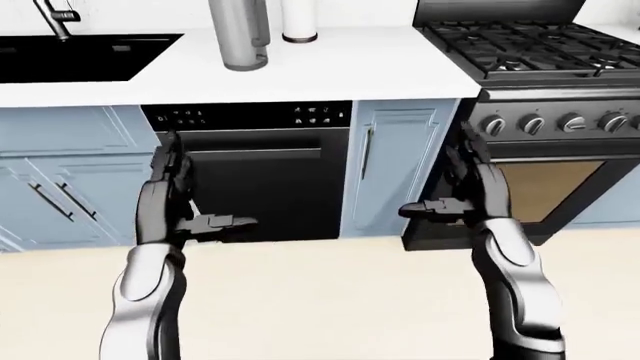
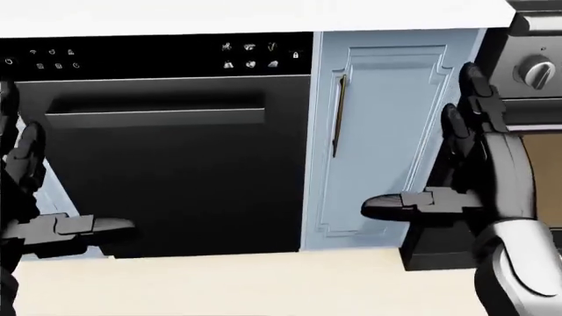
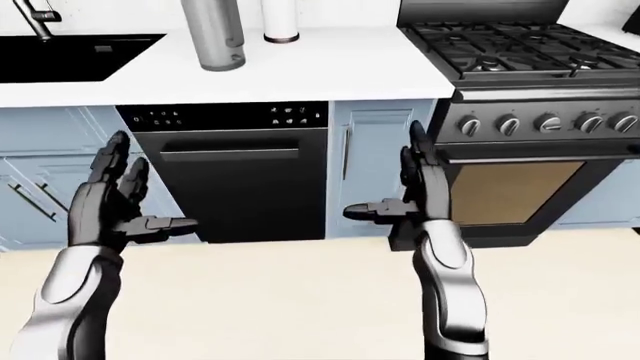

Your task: Press the button to open the lid of the electric kettle.

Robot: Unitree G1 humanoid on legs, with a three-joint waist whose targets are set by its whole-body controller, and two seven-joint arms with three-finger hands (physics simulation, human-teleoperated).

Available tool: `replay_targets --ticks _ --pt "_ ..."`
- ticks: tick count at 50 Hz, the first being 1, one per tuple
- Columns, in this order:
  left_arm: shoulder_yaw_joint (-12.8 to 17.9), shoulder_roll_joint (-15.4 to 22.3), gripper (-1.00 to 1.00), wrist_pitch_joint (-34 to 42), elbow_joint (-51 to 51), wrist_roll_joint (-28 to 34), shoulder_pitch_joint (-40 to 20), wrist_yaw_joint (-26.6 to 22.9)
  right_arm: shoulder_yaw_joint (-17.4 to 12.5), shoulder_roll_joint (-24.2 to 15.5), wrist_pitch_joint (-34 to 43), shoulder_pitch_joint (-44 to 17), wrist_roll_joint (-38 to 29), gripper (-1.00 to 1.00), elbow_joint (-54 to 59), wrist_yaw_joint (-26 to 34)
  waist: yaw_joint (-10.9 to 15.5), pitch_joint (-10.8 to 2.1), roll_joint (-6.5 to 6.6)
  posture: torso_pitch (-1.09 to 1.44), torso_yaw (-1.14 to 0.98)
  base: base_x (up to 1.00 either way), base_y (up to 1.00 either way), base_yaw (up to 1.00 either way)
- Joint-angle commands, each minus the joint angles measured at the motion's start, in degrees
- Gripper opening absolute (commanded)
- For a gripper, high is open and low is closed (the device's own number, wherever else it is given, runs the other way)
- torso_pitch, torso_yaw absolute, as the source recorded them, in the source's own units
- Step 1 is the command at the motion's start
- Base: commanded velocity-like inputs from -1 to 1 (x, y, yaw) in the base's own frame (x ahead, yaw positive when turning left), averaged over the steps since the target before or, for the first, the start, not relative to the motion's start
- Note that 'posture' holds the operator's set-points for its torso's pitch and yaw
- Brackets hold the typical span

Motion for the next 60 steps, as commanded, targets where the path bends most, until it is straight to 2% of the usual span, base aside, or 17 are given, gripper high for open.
replay_targets --ticks 1,9,15,18,28,34,39,40,41,43,45,50,55,57,58,59,60 --pt "0.96 1.40 1.00 0.54 -3.22 -0.77 -1.88 -0.12 -0.94 -1.39 1.88 -3.38 2.03 1.00 -4.10 -0.76 0.04 -1.26 -0.01 0.00 0.00 0.00 0.00 0.00" --pt "5.80 7.15 1.00 8.84 -8.65 -3.62 -8.38 0.62 -5.05 -7.83 5.54 -11.29 6.96 1.00 -1.54 -2.12 -0.08 -0.48 0.03 0.00 0.00 0.00 0.00 0.00" --pt "10.32 12.26 1.00 16.96 -10.58 -7.85 -12.93 2.64 -6.45 -11.61 6.35 -15.20 9.84 1.00 0.35 -3.85 -0.10 0.00 0.16 0.00 0.00 0.00 0.00 0.00" --pt "11.44 13.90 1.00 17.02 -10.29 -9.45 -13.12 3.32 -6.65 -12.73 5.40 -16.01 10.31 1.00 2.01 -4.24 -0.11 0.27 0.35 0.00 0.00 0.00 0.00 0.00" --pt "12.87 17.81 1.00 19.38 -11.63 -12.26 -14.53 3.42 -7.46 -16.00 5.56 -18.76 11.55 1.00 3.71 -5.35 -0.08 0.58 0.42 0.00 0.00 0.00 0.00 0.00" --pt "14.20 19.54 1.00 22.47 -12.00 -13.95 -16.12 5.33 -7.43 -16.55 6.08 -19.00 11.93 1.00 2.57 -5.52 -0.06 0.67 0.46 0.00 0.00 0.00 0.00 0.00" --pt "13.98 20.02 1.00 22.54 -11.83 -14.76 -16.32 5.78 -7.36 -16.74 6.02 -19.14 11.84 1.00 2.61 -5.48 -0.09 0.70 0.53 0.00 0.00 0.00 0.00 0.00" --pt "14.00 20.13 1.00 22.62 -11.87 -14.91 -16.41 5.89 -7.39 -16.72 6.04 -19.17 11.86 1.00 2.57 -5.48 -0.08 0.63 0.53 0.00 0.00 0.05 0.00 0.00" --pt "14.05 20.17 1.00 22.70 -11.97 -15.16 -16.40 5.99 -7.39 -16.81 6.10 -19.20 11.88 1.00 2.37 -5.36 -0.14 -0.48 0.72 0.00 0.00 0.11 0.00 0.00" --pt "13.93 20.24 1.00 22.74 -12.15 -15.38 -16.31 6.11 -7.36 -16.90 6.06 -19.20 11.78 1.00 2.16 -5.22 -0.18 0.85 0.84 0.00 0.00 0.15 0.00 0.00" --pt "13.98 20.34 1.00 22.69 -12.12 -15.62 -16.39 6.22 -7.30 -16.84 6.32 -19.16 11.81 1.00 1.83 -5.14 -0.23 1.36 0.78 0.00 0.00 0.20 0.00 0.00" --pt "14.06 20.51 1.00 22.83 -12.26 -16.04 -16.45 6.55 -7.30 -16.84 6.34 -19.20 11.64 1.00 1.59 -4.84 -0.33 1.47 0.20 0.00 0.00 0.21 0.00 0.00" --pt "13.89 20.64 1.00 22.72 -12.15 -16.15 -16.48 6.65 -7.36 -16.91 6.37 -19.36 11.62 1.00 1.57 -4.67 -0.44 1.65 1.71 0.00 0.00 0.27 0.00 0.00" --pt "13.94 20.66 1.00 22.73 -12.15 -16.25 -16.46 6.70 -7.32 -16.93 6.41 -19.44 11.60 1.00 1.49 -4.62 -0.60 1.35 4.14 0.00 0.00 0.30 0.00 0.00" --pt "13.97 20.72 1.00 22.77 -12.15 -16.31 -16.49 6.68 -7.32 -16.91 6.45 -19.44 11.61 1.00 1.43 -4.61 -0.34 1.87 4.65 0.00 0.00 0.31 0.00 0.00" --pt "13.99 20.73 1.00 22.83 -12.22 -16.37 -16.50 6.72 -7.31 -16.91 6.43 -19.43 11.59 1.00 1.41 -4.59 -0.16 1.61 3.01 0.00 0.00 0.30 0.00 0.00" --pt "13.96 20.74 1.00 22.89 -12.25 -16.42 -16.54 6.77 -7.31 -16.89 6.43 -19.41 11.60 1.00 1.40 -4.55 -0.58 1.49 3.89 0.00 0.00 0.31 0.00 0.00"
